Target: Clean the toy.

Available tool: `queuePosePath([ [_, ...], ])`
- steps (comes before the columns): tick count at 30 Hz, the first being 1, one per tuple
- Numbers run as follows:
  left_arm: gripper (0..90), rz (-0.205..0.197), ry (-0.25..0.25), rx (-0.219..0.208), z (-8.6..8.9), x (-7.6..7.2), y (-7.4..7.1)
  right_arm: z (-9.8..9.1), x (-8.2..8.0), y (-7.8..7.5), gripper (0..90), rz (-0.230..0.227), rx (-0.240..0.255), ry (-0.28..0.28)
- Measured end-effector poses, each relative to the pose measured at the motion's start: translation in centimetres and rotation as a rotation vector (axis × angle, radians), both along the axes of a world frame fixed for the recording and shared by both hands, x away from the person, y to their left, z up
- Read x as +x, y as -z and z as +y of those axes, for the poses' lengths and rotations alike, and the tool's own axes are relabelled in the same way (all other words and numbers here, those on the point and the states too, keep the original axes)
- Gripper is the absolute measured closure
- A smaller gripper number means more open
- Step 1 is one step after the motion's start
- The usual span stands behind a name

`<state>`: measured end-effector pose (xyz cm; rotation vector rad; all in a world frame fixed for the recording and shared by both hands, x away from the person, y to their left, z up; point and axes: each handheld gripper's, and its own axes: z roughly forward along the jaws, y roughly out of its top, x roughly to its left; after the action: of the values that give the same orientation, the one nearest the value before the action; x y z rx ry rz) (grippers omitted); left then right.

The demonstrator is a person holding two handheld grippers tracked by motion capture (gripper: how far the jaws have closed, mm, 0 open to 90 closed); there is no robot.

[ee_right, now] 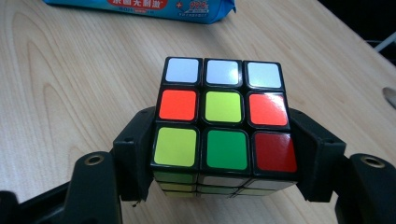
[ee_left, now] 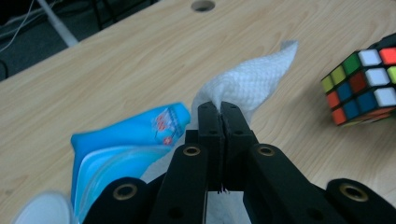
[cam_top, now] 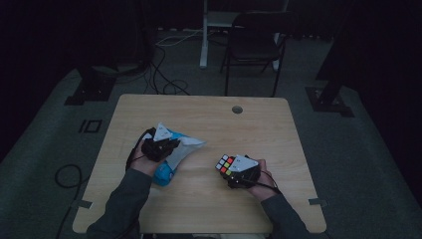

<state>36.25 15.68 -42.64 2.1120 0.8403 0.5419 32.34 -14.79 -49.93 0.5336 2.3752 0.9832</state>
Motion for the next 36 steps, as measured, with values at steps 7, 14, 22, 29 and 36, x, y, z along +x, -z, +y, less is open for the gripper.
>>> queuePosePath([
  [7, 89.6, -0.027, 0.064, -0.002, -2.2, 0.1, -1.2, 0.7, -0.5, 0.1, 33.7, -0.037, -0.025, -0.023],
  [14, 89.4, -0.026, 0.106, 0.000, -4.1, 0.7, -1.1, 1.2, -1.0, 0.1, 33.7, -0.068, -0.050, -0.040],
  [22, 89.2, -0.018, 0.160, -0.026, -6.1, 0.6, -1.2, 2.0, -1.7, -0.1, 33.8, -0.128, -0.070, -0.053],
  [29, 89.2, -0.011, 0.206, -0.029, -8.0, 0.5, -0.9, 3.1, -2.4, -0.2, 33.8, -0.198, -0.108, -0.071],
  [36, 89.2, 0.009, 0.259, -0.030, -9.9, 0.4, -0.4, 3.8, -2.9, 0.1, 33.8, -0.249, -0.139, -0.076],
])
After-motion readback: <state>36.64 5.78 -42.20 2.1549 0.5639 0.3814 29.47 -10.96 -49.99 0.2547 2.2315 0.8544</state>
